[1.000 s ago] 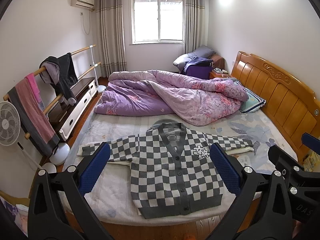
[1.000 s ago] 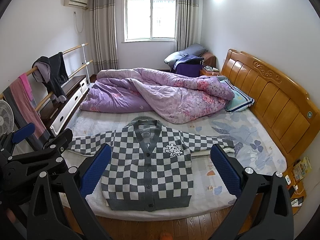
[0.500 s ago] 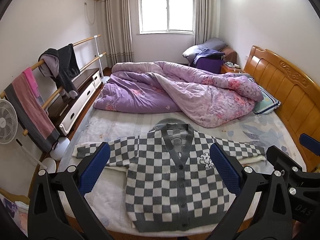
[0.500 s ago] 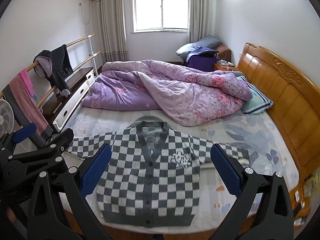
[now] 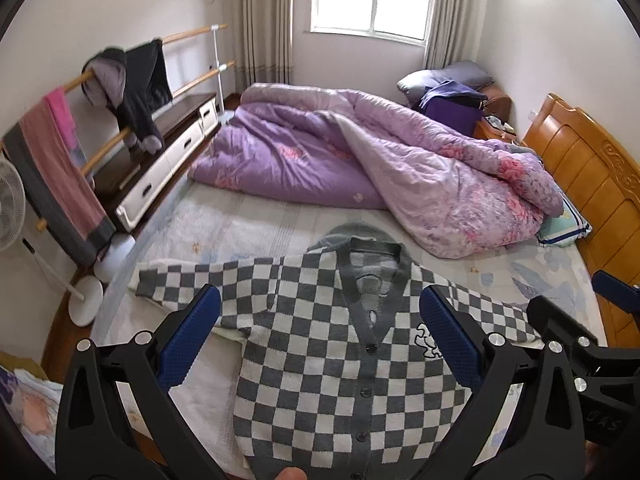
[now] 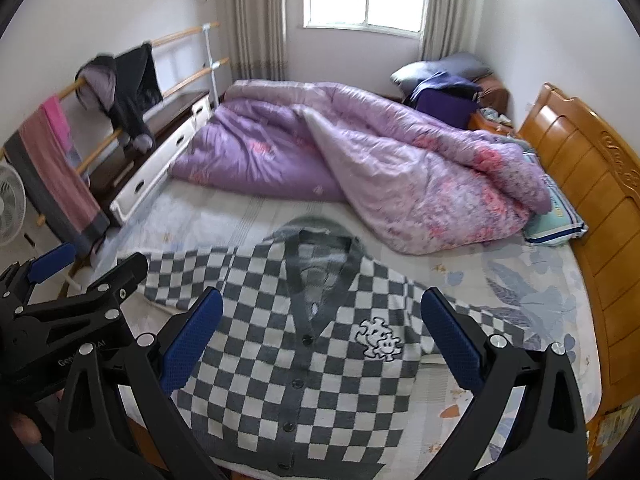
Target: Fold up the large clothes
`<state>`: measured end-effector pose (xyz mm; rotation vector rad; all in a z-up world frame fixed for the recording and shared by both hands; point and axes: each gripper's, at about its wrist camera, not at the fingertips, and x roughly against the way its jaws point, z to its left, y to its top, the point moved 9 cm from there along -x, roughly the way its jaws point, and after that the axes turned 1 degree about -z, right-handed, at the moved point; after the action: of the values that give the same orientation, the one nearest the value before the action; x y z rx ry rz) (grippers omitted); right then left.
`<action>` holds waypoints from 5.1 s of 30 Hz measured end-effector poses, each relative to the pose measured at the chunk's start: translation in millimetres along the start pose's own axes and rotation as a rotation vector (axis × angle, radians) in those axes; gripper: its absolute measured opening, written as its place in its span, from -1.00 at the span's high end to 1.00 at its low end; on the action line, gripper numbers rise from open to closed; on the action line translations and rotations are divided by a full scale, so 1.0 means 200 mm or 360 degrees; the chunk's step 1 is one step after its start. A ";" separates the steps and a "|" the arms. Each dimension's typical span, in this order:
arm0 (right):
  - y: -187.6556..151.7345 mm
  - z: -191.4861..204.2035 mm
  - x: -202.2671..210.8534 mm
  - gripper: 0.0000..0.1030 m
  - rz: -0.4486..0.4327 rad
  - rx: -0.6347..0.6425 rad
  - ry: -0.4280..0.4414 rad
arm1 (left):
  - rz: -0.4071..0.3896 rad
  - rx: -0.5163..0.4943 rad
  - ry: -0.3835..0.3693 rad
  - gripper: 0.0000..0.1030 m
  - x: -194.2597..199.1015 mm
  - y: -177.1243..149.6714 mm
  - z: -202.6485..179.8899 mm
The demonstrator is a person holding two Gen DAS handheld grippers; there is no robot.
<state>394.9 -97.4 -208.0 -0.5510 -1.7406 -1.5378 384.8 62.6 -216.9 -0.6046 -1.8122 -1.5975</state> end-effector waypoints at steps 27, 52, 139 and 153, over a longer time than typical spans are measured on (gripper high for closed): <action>-0.43 1.14 -1.77 -0.45 0.0633 -0.0054 0.0021 | 0.0548 0.1241 0.0122 -0.92 -1.79 -0.79 2.61; -0.60 1.32 -2.42 0.90 0.0907 -0.0300 0.0421 | 0.0282 0.1447 -0.0086 0.83 -1.82 -0.70 2.86; -0.87 -2.45 -1.41 0.81 -0.0230 -0.1342 -0.0334 | 0.0893 -0.0164 -0.0852 -0.15 -2.24 -1.03 -1.41; -0.25 -0.30 -1.76 0.81 -0.0121 -0.0521 0.0335 | 0.0567 0.0329 -0.0303 -0.25 -2.12 -0.57 0.32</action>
<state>597.6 -112.9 -507.2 -0.4658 -1.3742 -1.8787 585.7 137.6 -604.3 -0.9470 -1.8503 -1.1335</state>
